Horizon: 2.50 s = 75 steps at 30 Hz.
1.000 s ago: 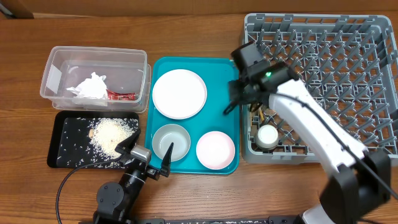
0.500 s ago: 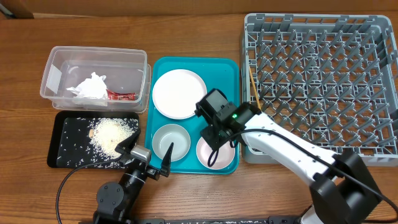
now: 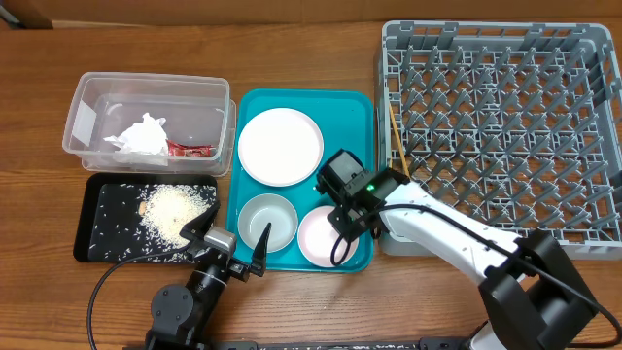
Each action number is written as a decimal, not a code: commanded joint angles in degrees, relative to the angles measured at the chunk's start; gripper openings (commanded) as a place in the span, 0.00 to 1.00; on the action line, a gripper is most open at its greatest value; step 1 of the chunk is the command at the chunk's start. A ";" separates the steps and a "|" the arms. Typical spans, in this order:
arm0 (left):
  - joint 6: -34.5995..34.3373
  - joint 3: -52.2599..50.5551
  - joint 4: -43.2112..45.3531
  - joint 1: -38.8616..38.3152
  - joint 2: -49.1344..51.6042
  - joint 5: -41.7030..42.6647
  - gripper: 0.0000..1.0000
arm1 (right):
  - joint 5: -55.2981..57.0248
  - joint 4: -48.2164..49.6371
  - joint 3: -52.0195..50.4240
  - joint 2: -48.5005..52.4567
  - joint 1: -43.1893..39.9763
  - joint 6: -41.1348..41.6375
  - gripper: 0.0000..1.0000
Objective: Sort waste into correct bins and load items into the dishwasher
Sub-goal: 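Lift the pink bowl and carry it into the dish rack, then release the pink bowl in the rack and move right gripper back to tray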
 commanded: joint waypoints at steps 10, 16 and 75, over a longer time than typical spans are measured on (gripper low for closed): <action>0.90 -0.24 0.02 0.33 -0.70 0.70 1.00 | 37.35 -9.51 19.89 -8.02 -2.19 22.62 0.04; 0.92 -0.24 0.02 0.33 -0.70 0.70 1.00 | 59.25 -13.25 20.00 -8.52 -8.70 33.97 0.04; 0.92 -0.24 0.02 0.33 -0.70 0.70 1.00 | 37.24 -31.34 23.58 6.12 -21.62 44.65 0.61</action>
